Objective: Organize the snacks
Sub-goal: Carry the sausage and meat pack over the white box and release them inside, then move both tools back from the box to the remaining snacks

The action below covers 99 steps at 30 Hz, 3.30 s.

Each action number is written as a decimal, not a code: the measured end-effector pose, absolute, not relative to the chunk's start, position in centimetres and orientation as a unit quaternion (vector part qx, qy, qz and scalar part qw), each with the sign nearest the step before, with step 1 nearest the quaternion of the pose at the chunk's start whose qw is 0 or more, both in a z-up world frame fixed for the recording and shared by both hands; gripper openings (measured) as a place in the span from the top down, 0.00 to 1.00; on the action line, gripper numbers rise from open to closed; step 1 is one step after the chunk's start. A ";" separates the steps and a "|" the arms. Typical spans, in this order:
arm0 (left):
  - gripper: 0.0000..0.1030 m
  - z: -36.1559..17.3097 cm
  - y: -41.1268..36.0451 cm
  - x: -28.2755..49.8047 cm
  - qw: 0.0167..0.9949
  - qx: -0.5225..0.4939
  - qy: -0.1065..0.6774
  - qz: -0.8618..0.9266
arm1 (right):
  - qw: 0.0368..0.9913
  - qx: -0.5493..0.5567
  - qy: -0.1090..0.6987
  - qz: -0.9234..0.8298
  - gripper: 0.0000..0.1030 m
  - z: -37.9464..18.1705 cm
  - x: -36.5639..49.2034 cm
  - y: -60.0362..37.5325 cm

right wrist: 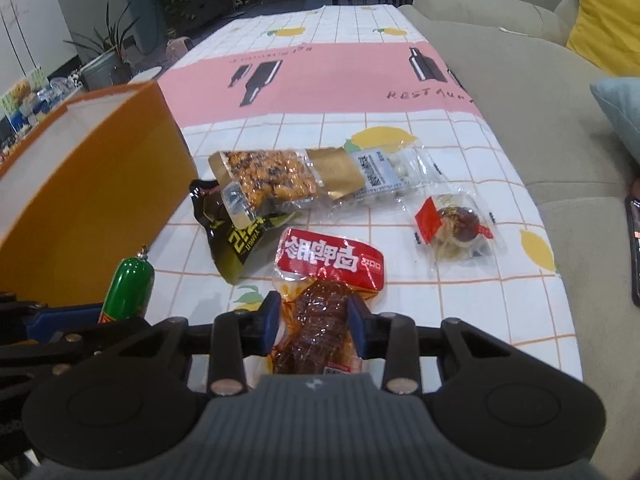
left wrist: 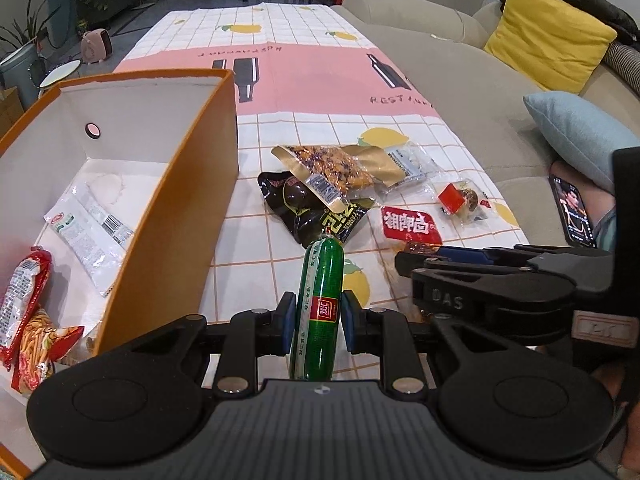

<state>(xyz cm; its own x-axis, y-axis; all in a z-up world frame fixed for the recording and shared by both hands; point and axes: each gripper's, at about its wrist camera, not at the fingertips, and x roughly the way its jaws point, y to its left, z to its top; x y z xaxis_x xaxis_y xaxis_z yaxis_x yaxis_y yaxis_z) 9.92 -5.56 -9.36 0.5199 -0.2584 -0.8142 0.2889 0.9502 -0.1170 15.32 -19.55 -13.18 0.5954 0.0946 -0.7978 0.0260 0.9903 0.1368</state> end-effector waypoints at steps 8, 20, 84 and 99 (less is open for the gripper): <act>0.75 -7.1 -4.8 9.2 0.883 0.001 0.442 -0.157 | 0.906 0.084 0.413 0.029 0.68 -9.3 13.9 -20.0; 0.75 -0.4 0.1 9.8 0.908 -0.042 0.395 -0.132 | 0.929 0.091 0.347 0.092 0.68 -2.0 13.9 -18.1; 0.65 -6.5 14.2 21.6 0.845 -0.116 0.522 0.020 | 0.826 -0.136 0.480 0.262 0.83 -7.9 31.0 2.5; 0.42 0.8 9.6 17.2 0.909 -0.051 0.413 0.007 | 0.875 -0.081 0.408 0.248 0.57 -1.2 26.5 -3.1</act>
